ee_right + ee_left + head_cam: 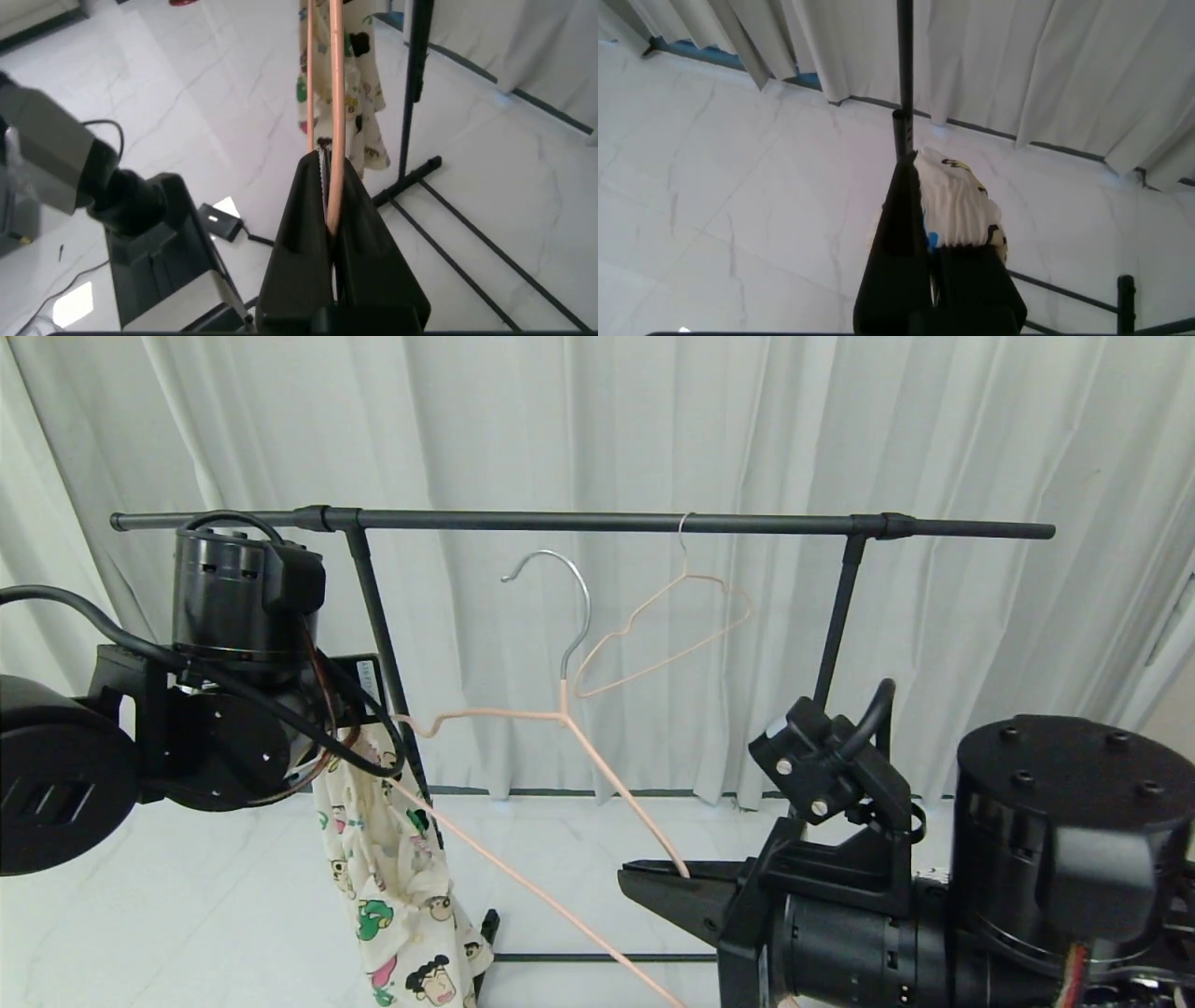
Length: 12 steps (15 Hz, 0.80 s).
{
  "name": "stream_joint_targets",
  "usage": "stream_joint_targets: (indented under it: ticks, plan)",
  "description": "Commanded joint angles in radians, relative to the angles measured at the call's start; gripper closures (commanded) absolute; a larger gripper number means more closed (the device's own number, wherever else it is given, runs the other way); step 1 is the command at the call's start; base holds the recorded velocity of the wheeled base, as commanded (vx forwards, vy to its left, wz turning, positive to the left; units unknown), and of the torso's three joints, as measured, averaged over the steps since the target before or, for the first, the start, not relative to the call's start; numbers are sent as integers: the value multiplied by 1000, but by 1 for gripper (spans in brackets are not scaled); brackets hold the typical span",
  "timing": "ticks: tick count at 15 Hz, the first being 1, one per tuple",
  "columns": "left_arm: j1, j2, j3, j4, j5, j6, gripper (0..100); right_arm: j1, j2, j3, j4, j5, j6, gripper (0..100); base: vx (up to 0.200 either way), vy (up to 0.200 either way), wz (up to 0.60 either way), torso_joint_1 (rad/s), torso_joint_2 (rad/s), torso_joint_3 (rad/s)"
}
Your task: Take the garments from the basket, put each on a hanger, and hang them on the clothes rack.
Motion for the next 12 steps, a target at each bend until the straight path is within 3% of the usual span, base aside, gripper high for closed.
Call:
stream_joint_targets:
  ticks: [1, 6, 12]
  plan:
    - [-2, -4, 0, 0, 1, 0, 100, -1, 39, -23, -10, -7, 0, 100, 0, 0, 0, 0, 0, 0]
    - [-10, -11, -5, 2, 1, 2, 100, 1, 75, -24, -68, -20, 2, 100, 0, 0, 0, 0, 0, 0]
    - [-94, -30, -5, 6, -1, 0, 100, 1, 138, -95, -75, -42, 2, 100, 0, 0, 0, 0, 0, 0]
